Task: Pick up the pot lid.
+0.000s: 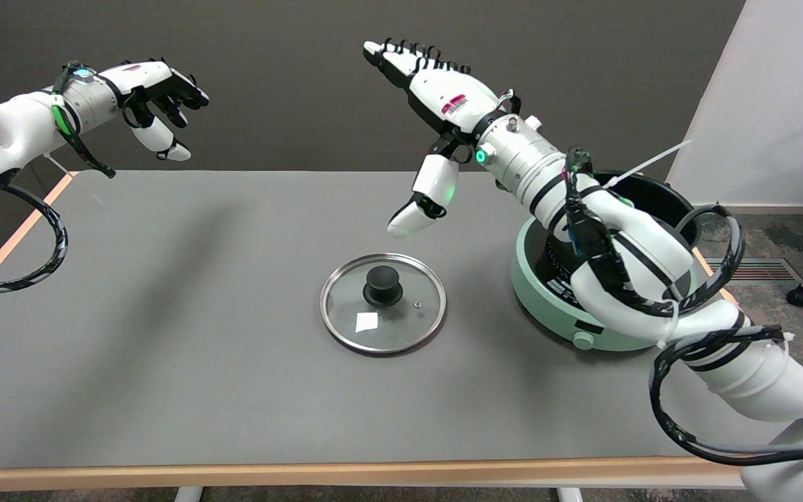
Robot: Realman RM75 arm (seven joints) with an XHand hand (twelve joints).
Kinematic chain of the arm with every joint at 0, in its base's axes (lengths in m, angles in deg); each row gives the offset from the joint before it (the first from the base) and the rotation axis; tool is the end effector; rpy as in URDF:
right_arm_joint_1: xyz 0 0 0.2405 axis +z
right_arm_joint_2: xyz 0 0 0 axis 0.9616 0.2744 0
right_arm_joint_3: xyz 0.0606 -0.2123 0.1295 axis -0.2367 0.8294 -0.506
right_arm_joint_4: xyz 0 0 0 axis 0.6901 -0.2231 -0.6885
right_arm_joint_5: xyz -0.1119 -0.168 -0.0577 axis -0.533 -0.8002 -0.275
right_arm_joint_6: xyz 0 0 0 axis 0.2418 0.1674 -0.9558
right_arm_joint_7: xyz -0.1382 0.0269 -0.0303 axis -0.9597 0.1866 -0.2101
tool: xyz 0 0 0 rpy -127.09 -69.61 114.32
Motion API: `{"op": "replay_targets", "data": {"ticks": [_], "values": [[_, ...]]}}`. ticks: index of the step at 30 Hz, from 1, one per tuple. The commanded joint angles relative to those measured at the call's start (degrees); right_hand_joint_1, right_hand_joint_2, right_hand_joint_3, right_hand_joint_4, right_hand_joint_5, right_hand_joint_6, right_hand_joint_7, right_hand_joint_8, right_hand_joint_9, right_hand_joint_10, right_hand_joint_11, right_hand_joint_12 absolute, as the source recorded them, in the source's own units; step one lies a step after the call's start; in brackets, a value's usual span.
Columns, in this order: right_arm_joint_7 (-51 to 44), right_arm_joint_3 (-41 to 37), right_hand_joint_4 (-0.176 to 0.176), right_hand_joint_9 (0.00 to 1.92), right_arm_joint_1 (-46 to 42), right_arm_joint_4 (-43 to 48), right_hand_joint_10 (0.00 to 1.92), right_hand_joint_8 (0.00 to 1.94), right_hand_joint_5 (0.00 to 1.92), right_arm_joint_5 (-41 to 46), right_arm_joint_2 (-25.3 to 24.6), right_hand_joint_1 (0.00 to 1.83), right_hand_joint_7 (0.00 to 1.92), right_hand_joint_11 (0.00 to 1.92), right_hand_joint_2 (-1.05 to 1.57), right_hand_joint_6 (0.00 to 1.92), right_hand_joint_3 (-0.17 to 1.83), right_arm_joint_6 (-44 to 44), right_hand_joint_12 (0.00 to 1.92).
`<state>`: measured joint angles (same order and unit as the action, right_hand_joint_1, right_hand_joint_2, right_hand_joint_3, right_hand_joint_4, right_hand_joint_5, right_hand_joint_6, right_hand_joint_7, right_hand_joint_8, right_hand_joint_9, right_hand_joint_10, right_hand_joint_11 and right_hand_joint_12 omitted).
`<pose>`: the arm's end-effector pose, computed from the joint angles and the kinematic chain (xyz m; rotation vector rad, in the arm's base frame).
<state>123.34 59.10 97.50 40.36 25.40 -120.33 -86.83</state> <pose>-0.0893 -0.3909 0.2378 1.8075 -0.1203 0.3667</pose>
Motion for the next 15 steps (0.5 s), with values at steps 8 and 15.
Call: {"op": "replay_targets", "data": {"ticks": [8, 15], "values": [[-7.06, 1.55, 0.041, 0.03, 0.83, -0.37, 0.03, 0.03, 0.03, 2.61, 1.17, 1.12, 0.03, 0.03, -0.57, 0.03, 0.86, 3.74, 0.03], [-7.38, 1.55, 0.051, 0.03, 0.83, -0.37, 0.03, 0.03, 0.03, 2.45, 1.17, 1.13, 0.03, 0.03, -0.59, 0.03, 0.88, 3.74, 0.03]]}}
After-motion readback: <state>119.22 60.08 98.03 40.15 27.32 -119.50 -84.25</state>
